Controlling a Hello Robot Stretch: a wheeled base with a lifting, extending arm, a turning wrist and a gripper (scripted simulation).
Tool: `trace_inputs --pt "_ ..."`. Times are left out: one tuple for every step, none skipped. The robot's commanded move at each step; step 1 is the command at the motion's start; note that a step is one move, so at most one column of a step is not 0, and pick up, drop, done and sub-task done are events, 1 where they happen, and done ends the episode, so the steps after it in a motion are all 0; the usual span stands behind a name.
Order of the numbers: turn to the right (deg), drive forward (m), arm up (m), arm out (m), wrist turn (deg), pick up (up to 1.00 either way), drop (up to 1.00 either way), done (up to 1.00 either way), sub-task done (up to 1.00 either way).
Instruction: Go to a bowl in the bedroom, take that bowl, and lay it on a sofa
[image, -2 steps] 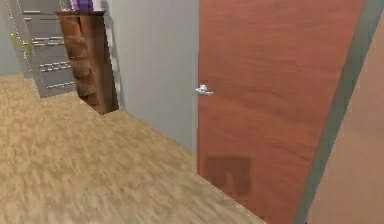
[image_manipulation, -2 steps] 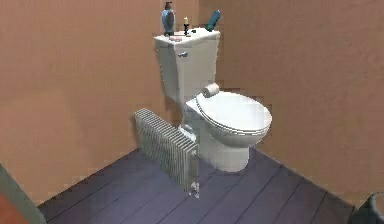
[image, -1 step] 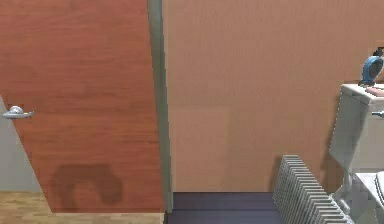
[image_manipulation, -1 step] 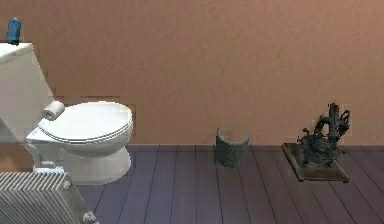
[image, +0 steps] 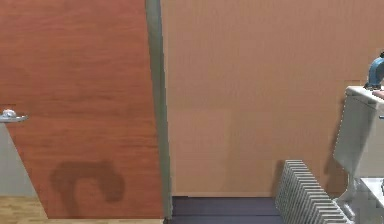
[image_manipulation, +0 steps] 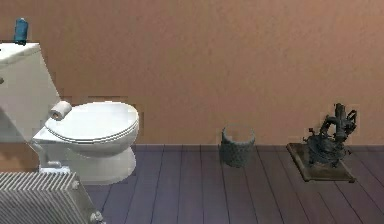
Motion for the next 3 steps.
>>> trace_inputs --pt "-45.0 0.00 0.00 0.00 0.0 0.00 0.00 0.00 0.00" --pt "-42.0 0.00 0.00 0.00 0.0 0.00 0.00 0.00 0.00" --pt "-3.0 0.00 0.00 0.00 0.0 0.00 0.00 0.00 0.00"
